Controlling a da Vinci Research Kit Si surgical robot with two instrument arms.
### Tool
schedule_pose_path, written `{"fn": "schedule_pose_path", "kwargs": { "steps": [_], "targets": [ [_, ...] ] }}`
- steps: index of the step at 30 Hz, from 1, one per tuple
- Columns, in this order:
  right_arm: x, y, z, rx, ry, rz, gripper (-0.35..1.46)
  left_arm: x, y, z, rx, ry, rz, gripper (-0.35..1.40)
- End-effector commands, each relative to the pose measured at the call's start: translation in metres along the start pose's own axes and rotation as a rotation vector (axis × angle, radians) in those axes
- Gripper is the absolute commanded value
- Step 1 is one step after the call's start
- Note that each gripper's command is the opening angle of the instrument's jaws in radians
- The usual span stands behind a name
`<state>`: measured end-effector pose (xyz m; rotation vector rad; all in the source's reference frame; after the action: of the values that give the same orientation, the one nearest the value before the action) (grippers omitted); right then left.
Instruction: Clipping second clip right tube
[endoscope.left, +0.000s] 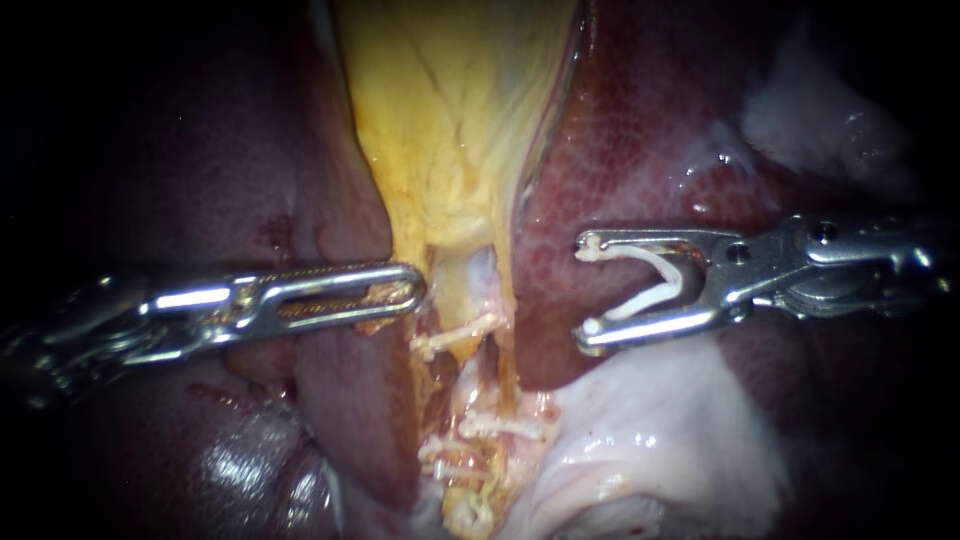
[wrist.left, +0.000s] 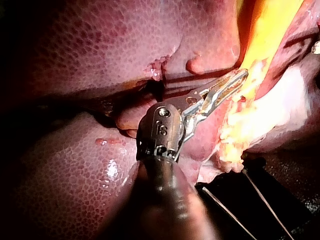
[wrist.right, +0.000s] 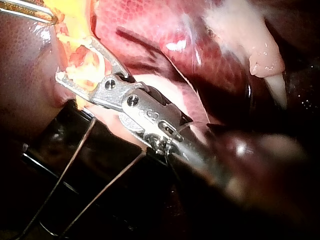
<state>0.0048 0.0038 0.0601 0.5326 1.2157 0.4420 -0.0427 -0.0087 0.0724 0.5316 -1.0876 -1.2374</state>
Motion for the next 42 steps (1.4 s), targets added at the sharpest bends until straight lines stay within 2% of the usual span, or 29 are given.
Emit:
{"fn": "schedule_pose_path", "kwargs": {
  "steps": [1, 5, 9, 12, 15, 17, 20, 23, 29, 32, 34, 38, 42],
  "targets": [
    [0.0, 0.0, 0.0, -0.002, 0.0, -0.001, 0.6, -0.0001, -0.0001, -0.0002, 0.001, 0.001, -0.001, -0.35],
    [-0.0007, -0.0001, 0.0003, -0.005, 0.0, -0.004, 0.6, -0.0016, -0.0007, -0.0024, 0.011, 0.01, -0.009, -0.35],
    [-0.0028, -0.0001, 0.0013, 0.005, -0.007, -0.024, 0.6, -0.0036, -0.0015, -0.0056, 0.005, -0.01, -0.01, -0.35],
    [-0.0056, 0.0002, 0.003, 0.015, -0.043, -0.004, 0.6, -0.0047, -0.0017, -0.0076, 0.004, -0.03, -0.012, -0.35],
    [-0.009, 0.0006, 0.0051, 0.024, -0.079, 0.024, 0.6, -0.0057, -0.0019, -0.0093, 0.0, -0.043, -0.014, -0.35],
    [-0.0113, 0.0011, 0.0069, 0.027, -0.101, 0.043, 0.6, -0.0059, -0.002, -0.0097, 0.001, -0.049, -0.016, -0.35],
    [-0.014, 0.0019, 0.0093, 0.032, -0.115, 0.062, 0.6, -0.0058, -0.0022, -0.0098, 0.0, -0.049, -0.016, -0.35],
    [-0.0158, 0.0028, 0.0114, 0.027, -0.127, 0.075, 0.6, -0.0056, -0.0024, -0.0096, -0.002, -0.051, -0.015, -0.35],
    [-0.0169, 0.0038, 0.0144, 0.006, -0.135, 0.092, 0.6, -0.0055, -0.0025, -0.0096, -0.004, -0.052, -0.015, -0.35],
    [-0.0171, 0.0035, 0.0153, 0.022, -0.135, 0.108, 0.6, -0.0054, -0.0025, -0.0095, -0.004, -0.053, -0.015, -0.35],
    [-0.0172, 0.0029, 0.0157, 0.05, -0.13, 0.112, 0.6, -0.0054, -0.0025, -0.0095, -0.004, -0.053, -0.014, -0.35],
    [-0.0176, 0.0019, 0.0162, 0.109, -0.145, 0.11, 0.58, -0.0053, -0.0025, -0.0094, -0.005, -0.053, -0.014, -0.35],
    [-0.0182, 0.0018, 0.0163, 0.14, -0.152, 0.111, 0.52, -0.0053, -0.0025, -0.0094, -0.005, -0.054, -0.014, -0.35]
  ]
}}
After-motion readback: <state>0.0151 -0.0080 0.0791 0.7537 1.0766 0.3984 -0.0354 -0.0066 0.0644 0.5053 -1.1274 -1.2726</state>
